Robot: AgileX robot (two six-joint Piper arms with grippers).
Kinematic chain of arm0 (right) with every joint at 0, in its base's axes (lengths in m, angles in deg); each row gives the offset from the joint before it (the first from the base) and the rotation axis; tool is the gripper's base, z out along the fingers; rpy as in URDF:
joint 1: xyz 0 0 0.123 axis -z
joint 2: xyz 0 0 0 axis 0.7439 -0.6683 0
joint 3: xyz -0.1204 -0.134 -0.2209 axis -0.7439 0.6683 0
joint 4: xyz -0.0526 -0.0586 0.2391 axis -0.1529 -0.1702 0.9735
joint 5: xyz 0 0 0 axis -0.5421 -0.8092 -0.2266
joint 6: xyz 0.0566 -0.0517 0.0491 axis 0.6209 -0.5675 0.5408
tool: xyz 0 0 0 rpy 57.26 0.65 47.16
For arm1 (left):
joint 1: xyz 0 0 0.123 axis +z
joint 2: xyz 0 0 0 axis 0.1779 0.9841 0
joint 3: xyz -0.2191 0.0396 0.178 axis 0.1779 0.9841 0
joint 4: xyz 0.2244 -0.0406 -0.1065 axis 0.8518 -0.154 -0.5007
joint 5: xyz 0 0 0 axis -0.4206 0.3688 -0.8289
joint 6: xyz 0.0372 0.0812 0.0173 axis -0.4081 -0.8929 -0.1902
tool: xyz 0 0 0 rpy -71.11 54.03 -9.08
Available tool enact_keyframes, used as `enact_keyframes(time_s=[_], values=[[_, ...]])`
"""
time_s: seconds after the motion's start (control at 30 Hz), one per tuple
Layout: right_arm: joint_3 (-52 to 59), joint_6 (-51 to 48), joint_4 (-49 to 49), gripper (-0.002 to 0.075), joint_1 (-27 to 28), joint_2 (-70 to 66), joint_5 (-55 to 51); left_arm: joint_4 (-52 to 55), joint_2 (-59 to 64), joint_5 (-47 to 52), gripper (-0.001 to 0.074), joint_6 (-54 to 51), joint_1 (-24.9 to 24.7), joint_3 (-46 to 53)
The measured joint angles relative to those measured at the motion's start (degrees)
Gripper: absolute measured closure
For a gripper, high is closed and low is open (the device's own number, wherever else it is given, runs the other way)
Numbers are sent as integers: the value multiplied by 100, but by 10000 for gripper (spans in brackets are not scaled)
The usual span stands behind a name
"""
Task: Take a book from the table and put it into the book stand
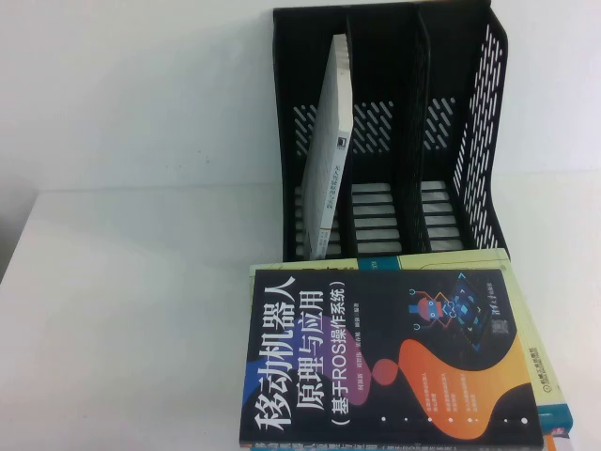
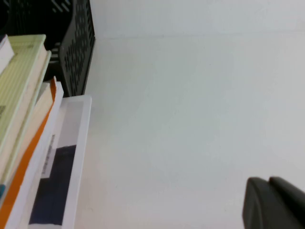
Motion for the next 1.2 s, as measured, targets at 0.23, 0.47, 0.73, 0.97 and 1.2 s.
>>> enact_keyframes(time_s=[0.23,0.47,0.73,0.97,1.2], values=[[0,0,0,729,0,0,0,0,0,0,738,0,0,0],[0,70,0,729,0,0,0,0,0,0,738,173,0,0],[0,87,0,729,0,0,0,-260,0,0,738,215,0,0],[0,87,0,729,0,0,0,-346,0,4,738,215,0,0],[0,87,11,729,0,0,0,-346,0,13,738,215,0,0]])
